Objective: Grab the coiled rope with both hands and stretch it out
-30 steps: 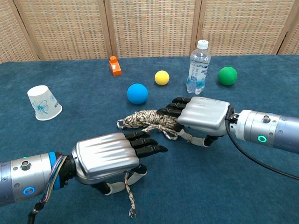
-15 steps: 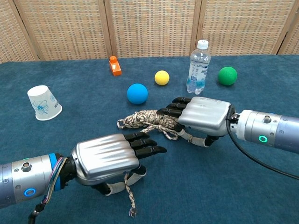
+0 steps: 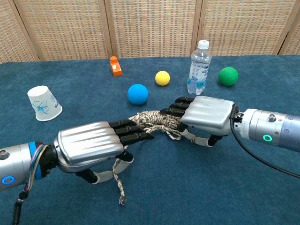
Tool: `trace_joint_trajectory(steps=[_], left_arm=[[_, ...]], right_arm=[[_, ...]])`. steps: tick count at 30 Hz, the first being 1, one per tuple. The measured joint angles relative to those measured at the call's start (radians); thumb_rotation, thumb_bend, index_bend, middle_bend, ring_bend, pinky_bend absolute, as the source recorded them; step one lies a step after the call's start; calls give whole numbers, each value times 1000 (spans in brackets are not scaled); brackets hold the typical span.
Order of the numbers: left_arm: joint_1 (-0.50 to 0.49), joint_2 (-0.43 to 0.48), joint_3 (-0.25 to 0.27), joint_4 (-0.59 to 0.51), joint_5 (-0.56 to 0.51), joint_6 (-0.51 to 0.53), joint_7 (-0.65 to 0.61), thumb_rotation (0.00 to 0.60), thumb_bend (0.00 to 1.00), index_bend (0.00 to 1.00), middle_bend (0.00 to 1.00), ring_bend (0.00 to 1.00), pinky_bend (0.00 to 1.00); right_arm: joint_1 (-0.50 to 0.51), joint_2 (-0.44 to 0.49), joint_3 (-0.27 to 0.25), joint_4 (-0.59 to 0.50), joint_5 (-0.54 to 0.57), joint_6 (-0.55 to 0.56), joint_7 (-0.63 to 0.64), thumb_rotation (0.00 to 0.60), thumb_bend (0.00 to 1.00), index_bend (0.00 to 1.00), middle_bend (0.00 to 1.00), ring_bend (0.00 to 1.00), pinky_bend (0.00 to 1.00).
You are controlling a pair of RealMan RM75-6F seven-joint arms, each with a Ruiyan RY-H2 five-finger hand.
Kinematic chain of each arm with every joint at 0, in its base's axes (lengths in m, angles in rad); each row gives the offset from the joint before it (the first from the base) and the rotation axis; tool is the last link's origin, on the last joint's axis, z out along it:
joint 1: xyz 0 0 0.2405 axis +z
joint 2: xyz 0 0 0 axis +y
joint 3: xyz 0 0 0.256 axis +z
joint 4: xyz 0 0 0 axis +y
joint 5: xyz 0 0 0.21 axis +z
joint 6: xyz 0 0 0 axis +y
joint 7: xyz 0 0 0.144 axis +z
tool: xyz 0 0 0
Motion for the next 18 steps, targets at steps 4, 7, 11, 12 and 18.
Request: trace_joint_trajectory(steps=[4, 7, 11, 12, 18], left_arm=[[13, 37, 11, -2, 9, 33, -29, 600, 486, 695, 0, 0, 0], [26, 64, 19, 0, 14, 64, -55, 600, 487, 699, 0, 0, 0], [50, 107, 29, 20, 20, 112, -96, 600, 499, 708, 0, 0, 0], [57, 119, 31, 31, 20, 125, -109, 600, 503, 709, 0, 0, 0], [93, 155, 34, 117, 3, 168, -186, 600, 513, 714, 0, 0, 0]], right_arm=[[-3, 7, 2, -11, 2, 1, -17, 600, 464, 670, 7, 0, 0], [-7, 15, 4, -20, 6, 4, -37, 600, 465, 670, 7, 0, 0], [-18, 37, 9, -42, 16, 9, -65, 600, 465, 671, 7, 0, 0], [-20, 42, 10, -46, 18, 10, -71, 600, 465, 671, 7, 0, 0], [-42, 82, 20, -78, 40, 21, -107, 600, 466, 671, 8, 0, 0]])
